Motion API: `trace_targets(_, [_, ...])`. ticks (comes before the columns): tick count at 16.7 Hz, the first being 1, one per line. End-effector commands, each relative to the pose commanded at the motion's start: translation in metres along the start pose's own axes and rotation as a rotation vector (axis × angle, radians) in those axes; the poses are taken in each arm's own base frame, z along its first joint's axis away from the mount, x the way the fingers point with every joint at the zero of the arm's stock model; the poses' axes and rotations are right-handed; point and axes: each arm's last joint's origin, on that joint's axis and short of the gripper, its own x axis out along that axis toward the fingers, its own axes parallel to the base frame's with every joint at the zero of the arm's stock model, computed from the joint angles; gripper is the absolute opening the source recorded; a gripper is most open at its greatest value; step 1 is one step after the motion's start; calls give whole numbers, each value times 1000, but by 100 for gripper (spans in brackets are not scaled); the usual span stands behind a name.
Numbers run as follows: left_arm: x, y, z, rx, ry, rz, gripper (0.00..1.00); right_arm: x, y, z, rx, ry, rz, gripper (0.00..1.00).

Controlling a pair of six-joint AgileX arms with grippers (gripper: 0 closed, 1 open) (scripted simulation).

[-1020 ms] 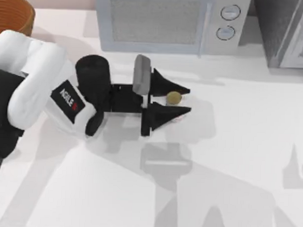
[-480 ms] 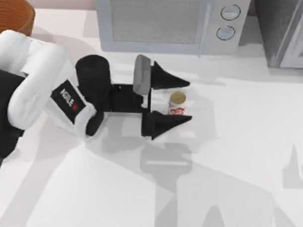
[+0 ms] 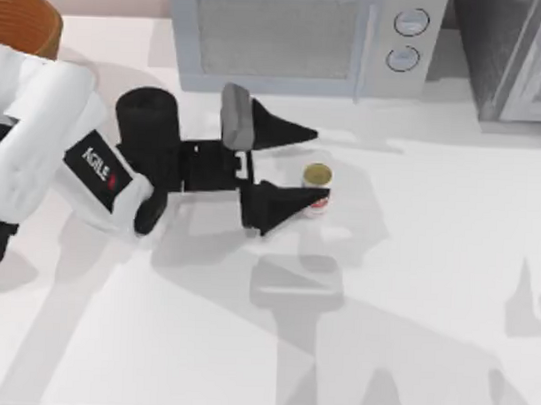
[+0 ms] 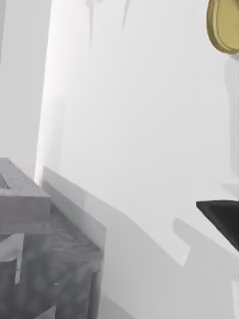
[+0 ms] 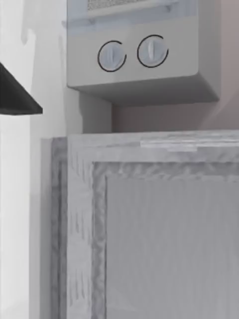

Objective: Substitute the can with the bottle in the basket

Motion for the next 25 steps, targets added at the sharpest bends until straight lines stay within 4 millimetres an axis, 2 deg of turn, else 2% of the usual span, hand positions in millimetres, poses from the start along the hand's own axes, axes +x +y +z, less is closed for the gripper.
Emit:
trace_targets(2, [-19, -1, 23, -35, 13, 105, 100, 0, 0, 0, 0, 0, 0, 100])
trace_targets(4, [-41, -7, 56, -53, 21, 229, 100, 0, 0, 0, 0, 0, 0, 100])
trace_targets(7, [-80, -33, 116, -52, 23, 435, 100, 0, 0, 0, 0, 0, 0, 100])
trace_targets(10, [-121, -84, 170, -29, 14, 652, 100, 0, 0, 0, 0, 0, 0, 100])
trace_targets(13, [-156, -152, 200, 3, -7, 864, 100, 0, 0, 0, 0, 0, 0, 100])
trace_targets(16, [-180, -218, 197, 30, -34, 1058, 100, 0, 0, 0, 0, 0, 0, 100])
trace_targets(19, [-195, -265, 172, 49, -61, 1222, 100, 0, 0, 0, 0, 0, 0, 100])
trace_targets(22, [-202, -289, 139, 52, -77, 1348, 100, 0, 0, 0, 0, 0, 0, 100])
trace_targets(25, [-205, -297, 112, 44, -80, 1433, 100, 0, 0, 0, 0, 0, 0, 100])
